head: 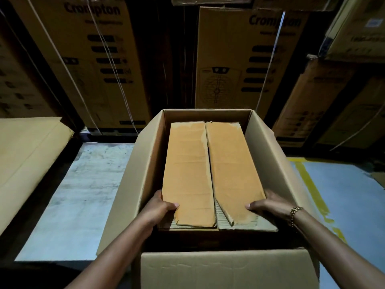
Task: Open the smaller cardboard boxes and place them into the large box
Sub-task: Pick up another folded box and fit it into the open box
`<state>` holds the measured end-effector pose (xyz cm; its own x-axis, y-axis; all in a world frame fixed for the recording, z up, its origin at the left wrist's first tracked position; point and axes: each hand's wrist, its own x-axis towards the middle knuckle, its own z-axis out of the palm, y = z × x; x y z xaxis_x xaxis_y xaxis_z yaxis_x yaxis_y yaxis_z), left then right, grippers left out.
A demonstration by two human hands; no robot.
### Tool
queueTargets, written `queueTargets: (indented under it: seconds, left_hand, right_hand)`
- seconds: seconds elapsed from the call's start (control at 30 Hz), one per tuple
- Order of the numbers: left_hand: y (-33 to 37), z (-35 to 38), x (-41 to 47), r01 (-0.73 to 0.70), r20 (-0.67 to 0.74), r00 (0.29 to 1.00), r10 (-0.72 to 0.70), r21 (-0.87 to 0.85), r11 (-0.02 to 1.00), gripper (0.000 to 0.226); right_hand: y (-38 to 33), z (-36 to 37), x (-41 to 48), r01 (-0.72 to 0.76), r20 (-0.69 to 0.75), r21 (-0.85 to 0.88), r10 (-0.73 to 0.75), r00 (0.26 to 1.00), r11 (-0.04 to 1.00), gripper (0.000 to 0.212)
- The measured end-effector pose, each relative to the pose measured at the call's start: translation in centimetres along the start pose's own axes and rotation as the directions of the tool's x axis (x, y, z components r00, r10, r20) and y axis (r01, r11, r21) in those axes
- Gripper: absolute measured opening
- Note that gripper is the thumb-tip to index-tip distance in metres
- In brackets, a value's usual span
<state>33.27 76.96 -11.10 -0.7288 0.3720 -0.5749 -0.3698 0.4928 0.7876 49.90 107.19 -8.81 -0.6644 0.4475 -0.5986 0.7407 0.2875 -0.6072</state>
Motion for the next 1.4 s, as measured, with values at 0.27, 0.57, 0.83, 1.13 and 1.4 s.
queueTargets:
  seconds: [0.27, 0.57, 0.83, 1.13, 1.4]
  left_hand:
    - [-0.6, 2.1, 0.3, -0.018, 0.045, 0.998, -0.04, 0.855, 0.519, 0.095]
    - [2.2, 6.3, 0.5, -0.182, 0.137, 0.983, 0.126, 0.857, 0.482, 0.123]
    - [3.3, 5.7, -0.4, -0.215, 0.116, 0.97, 0.212, 0.812, 0.542, 0.1]
    - [5.4, -1.9, -3.2, -0.14, -0.212, 0.904, 0.372, 0.673, 0.726, 0.071]
    - [4.4, -3.6, -3.7, -0.167, -0.249, 0.884, 0.395, 0.622, 0.765, 0.064]
  right_hand:
    - [0.5, 2.7, 2.5, -0.026, 0.001, -0.527, 0.031, 1.0, 0.849, 0.101]
    - [-5.9, 6.4, 3.2, 0.081, -0.097, -0.593, -0.17, 0.981, 0.801, 0.108]
    - [-7.4, 7.2, 3.0, 0.061, -0.076, -0.643, -0.143, 0.987, 0.763, 0.098]
    - [-6.9, 9.1, 2.0, 0.028, -0.083, -0.69, -0.118, 0.99, 0.724, 0.112]
    - [-7.5, 0.5, -0.6, 0.061, -0.229, -0.56, -0.225, 0.947, 0.826, 0.069]
